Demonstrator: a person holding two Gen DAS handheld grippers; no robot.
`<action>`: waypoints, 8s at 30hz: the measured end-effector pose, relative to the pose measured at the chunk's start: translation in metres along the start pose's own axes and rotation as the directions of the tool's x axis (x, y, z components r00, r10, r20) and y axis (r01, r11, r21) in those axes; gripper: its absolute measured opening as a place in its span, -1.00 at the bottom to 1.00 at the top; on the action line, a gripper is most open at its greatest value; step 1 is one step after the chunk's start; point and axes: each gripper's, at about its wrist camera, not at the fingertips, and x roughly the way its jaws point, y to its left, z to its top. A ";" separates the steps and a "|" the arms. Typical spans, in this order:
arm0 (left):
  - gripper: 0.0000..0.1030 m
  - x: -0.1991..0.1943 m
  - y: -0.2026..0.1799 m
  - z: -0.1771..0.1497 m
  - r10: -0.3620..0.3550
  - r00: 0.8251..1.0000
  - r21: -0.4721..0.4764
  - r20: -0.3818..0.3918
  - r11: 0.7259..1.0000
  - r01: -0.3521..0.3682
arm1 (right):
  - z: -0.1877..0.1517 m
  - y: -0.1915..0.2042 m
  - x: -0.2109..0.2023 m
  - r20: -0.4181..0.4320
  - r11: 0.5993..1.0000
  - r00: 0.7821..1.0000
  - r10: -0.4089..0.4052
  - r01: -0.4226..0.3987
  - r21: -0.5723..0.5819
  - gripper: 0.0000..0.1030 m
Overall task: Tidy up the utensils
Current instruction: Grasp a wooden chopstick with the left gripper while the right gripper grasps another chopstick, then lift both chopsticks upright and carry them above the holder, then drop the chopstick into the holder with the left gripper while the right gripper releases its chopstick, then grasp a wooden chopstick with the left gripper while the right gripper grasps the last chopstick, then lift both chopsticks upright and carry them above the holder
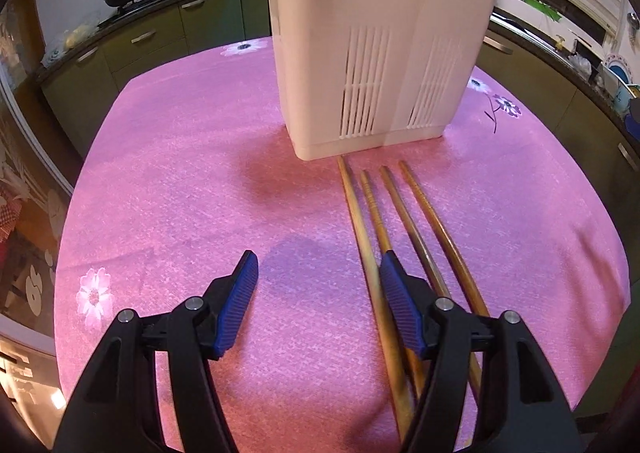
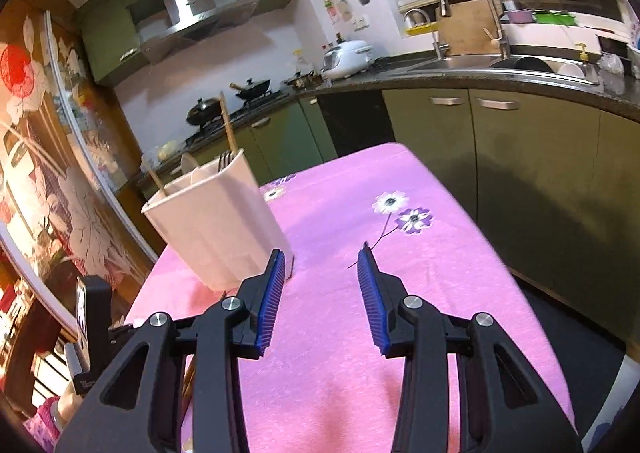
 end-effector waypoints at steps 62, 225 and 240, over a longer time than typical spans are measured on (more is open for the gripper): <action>-0.89 -0.081 0.020 0.002 -0.104 0.968 -0.033 0.230 0.993 0.114 | 0.007 0.109 0.087 -0.266 0.974 0.961 0.079 -0.131 -0.182 -0.89; -0.89 -0.117 0.018 0.021 -0.111 0.957 0.020 0.267 0.994 0.109 | 0.022 0.105 0.038 -0.195 0.968 0.964 0.179 -0.208 -0.140 -0.89; -0.89 -0.210 -0.003 0.093 -0.225 0.874 0.126 0.431 0.974 0.188 | 0.097 0.116 -0.042 0.018 0.956 0.978 0.208 -0.199 -0.216 -0.89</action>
